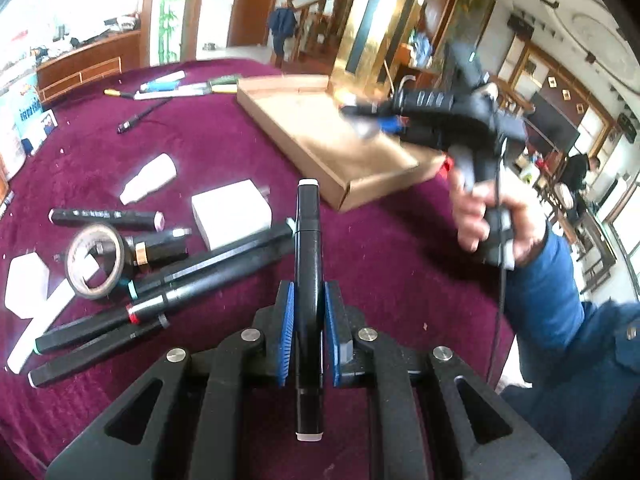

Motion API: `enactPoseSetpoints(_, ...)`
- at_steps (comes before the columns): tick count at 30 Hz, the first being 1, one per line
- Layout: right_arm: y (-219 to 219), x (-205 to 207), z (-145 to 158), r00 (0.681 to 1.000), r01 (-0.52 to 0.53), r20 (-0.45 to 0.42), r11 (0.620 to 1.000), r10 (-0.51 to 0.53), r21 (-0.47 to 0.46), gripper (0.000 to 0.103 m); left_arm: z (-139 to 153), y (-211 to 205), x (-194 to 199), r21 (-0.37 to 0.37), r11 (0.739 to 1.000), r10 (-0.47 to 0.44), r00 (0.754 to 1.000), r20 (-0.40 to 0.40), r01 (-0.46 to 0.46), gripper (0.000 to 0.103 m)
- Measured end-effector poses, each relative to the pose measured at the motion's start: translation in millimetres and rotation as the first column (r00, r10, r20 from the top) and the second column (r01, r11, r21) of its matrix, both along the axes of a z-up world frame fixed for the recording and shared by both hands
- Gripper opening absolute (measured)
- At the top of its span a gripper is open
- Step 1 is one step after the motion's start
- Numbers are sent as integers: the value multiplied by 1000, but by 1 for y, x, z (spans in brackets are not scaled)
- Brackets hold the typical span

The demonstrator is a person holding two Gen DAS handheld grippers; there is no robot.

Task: Organize rigid objects
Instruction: 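Carry both items to the cardboard tray while the right gripper releases the bottle inside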

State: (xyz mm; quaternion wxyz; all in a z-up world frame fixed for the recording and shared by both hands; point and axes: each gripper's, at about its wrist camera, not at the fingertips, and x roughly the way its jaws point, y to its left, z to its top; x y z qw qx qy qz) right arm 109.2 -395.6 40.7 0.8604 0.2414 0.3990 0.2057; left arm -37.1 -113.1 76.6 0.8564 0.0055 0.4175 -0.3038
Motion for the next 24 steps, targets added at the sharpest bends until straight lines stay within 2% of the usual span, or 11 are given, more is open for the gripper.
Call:
enactPoseSetpoints(4,-6,-9,-5,999,7,-43,1000,-8,-29,24,4,5,3,-45,999,7,1000,7,-7,12)
enactPoseSetpoints(6,-4,-15,-1,999,16,-37,996,-19,-85,24,1,8,14,-66,998,6,1000,4,-6,12)
enactPoseSetpoints(12,0,-28,-1,995,-28,-95,990,14,-141,24,0,13,17,-93,996,7,1000,11,-6,12)
enactPoseSetpoints(21,1,-55,0,974,-122,-205,986,98,-111,24,-1,19,18,-113,994,4,1000,17,-2,12)
enactPoseSetpoints(24,4,-63,1,969,-141,-216,985,117,-98,24,-2,19,22,-127,992,3,1000,8,-2,12)
